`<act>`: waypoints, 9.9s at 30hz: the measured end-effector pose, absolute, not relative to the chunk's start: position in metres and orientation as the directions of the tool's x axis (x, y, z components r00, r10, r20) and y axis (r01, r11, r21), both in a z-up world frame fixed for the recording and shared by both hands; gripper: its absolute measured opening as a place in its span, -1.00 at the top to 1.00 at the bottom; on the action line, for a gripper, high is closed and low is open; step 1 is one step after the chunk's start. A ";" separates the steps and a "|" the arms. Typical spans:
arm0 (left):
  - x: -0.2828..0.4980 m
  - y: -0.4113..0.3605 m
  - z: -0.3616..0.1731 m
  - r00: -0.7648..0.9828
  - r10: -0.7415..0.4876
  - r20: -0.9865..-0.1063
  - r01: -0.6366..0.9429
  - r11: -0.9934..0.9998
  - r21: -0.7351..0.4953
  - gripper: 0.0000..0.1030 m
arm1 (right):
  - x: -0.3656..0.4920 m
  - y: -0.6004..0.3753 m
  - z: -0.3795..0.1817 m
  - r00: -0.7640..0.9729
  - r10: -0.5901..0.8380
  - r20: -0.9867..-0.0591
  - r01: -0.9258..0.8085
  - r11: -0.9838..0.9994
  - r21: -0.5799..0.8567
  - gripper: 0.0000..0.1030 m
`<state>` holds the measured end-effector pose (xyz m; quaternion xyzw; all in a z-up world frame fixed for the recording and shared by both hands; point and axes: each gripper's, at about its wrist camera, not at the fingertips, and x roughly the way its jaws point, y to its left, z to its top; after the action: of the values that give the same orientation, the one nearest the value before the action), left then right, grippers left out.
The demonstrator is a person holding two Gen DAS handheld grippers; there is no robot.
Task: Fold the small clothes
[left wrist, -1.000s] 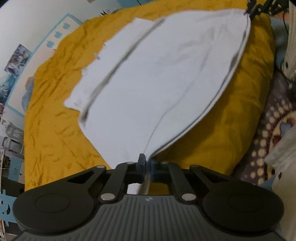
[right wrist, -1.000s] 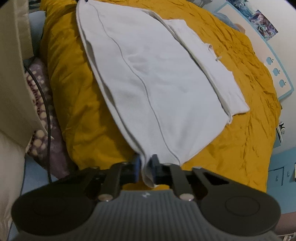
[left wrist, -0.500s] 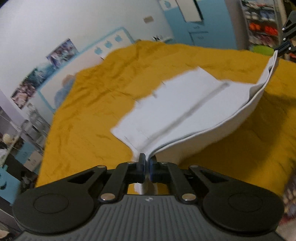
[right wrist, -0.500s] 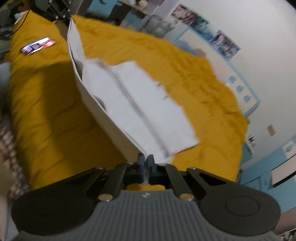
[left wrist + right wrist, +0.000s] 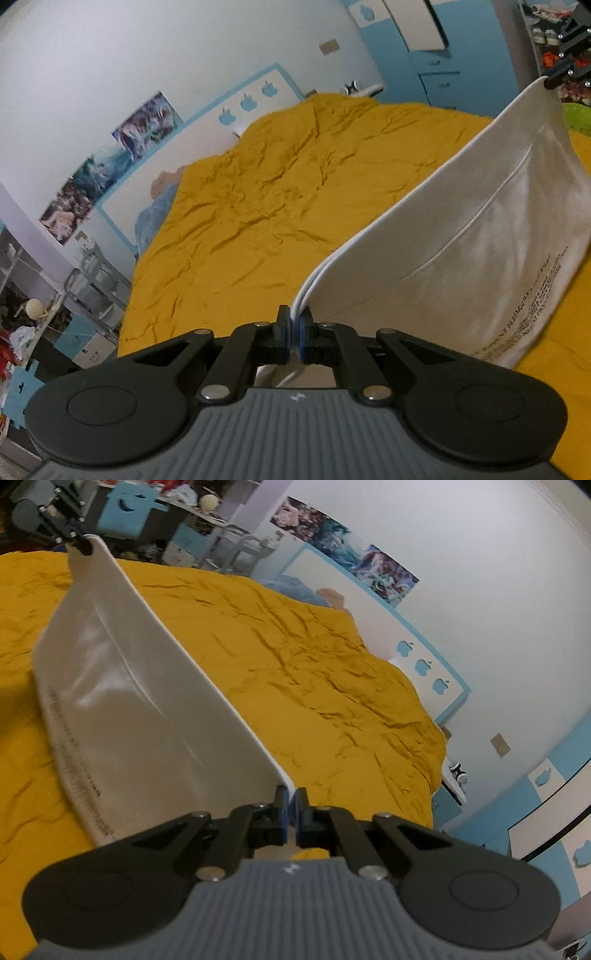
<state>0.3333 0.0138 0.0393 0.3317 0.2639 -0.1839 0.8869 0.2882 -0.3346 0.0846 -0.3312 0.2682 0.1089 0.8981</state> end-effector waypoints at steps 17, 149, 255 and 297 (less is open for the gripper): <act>0.535 -0.013 -0.128 0.597 -0.067 -0.799 0.566 0.742 0.360 0.92 | 0.549 -0.345 -0.115 0.699 -0.035 -0.714 -0.384 0.824 -0.416 1.00; 0.414 0.137 -0.097 0.688 -0.280 -0.669 0.089 0.948 -0.305 0.58 | 0.275 -0.457 -0.113 0.741 0.223 -0.633 0.191 0.835 0.517 -0.24; 0.345 0.216 -0.160 0.504 -0.614 -0.607 -0.070 0.671 -0.738 -0.25 | 0.308 -0.153 -0.123 0.562 0.329 -0.758 -0.140 0.942 0.305 0.01; 0.351 0.188 -0.089 0.639 -0.334 -0.693 0.115 0.932 -0.344 -0.36 | 0.316 -0.197 -0.125 0.563 0.311 -0.765 -0.105 0.946 0.307 0.48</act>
<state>0.3514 0.1884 -0.0887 -0.1352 0.4060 -0.1253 0.8951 0.3159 -0.1970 -0.1249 0.1141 0.4520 0.1187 0.8767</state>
